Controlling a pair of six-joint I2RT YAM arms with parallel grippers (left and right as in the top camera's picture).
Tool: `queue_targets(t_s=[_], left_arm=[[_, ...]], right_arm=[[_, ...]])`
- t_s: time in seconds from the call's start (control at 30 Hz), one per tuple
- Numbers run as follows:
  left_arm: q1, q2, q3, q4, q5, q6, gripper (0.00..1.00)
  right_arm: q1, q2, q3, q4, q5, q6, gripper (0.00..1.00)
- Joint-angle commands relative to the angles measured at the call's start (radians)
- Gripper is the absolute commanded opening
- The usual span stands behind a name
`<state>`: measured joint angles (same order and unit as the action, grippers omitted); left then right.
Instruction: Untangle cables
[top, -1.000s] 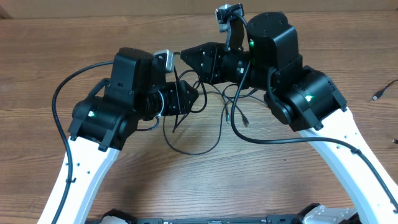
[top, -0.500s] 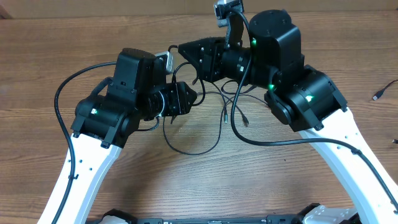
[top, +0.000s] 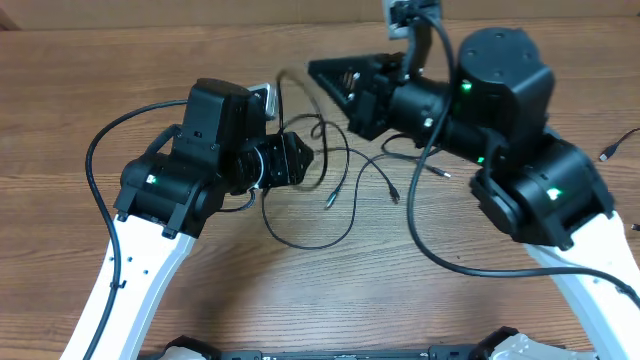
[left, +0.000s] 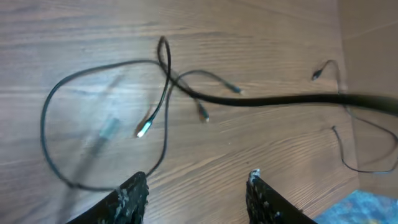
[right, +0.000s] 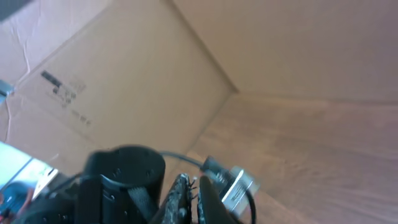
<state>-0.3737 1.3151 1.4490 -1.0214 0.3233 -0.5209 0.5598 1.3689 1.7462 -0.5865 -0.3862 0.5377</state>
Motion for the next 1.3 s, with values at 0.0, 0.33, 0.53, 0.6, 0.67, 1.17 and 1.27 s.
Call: queue_targets(t_s=[0.0,0.33,0.53,0.6,0.67,1.17,1.27], left_arm=[[-0.007,0.005,-0.008,-0.004,-0.021,0.014,0.51],[-0.007,0.005,-0.008,-0.005,-0.019,0.016,0.51],[-0.008,0.005,-0.008,-0.020,-0.019,0.059,0.51],[-0.009,0.005,-0.008,-0.048,-0.022,0.089,0.51],[-0.010,0.005,-0.009,-0.105,-0.051,0.084,0.51],[-0.103,-0.011,-0.465,0.076,-0.060,-0.034,0.43],[-0.142,-0.011,-0.513,0.080,-0.052,-0.034,0.44]], right_arm=[[-0.052,-0.055,0.021,0.002,0.030,-0.011,0.04],[-0.139,-0.087,0.021,-0.160,0.039,-0.078,0.37],[-0.142,-0.068,0.021,-0.358,0.211,-0.147,0.75],[-0.142,-0.064,0.020,-0.400,0.263,-0.146,0.76],[-0.142,-0.058,0.021,-0.435,0.338,-0.146,0.80],[-0.142,0.048,-0.064,-0.695,0.393,-0.225,0.86],[-0.142,0.058,-0.128,-0.672,0.392,-0.225,0.86]])
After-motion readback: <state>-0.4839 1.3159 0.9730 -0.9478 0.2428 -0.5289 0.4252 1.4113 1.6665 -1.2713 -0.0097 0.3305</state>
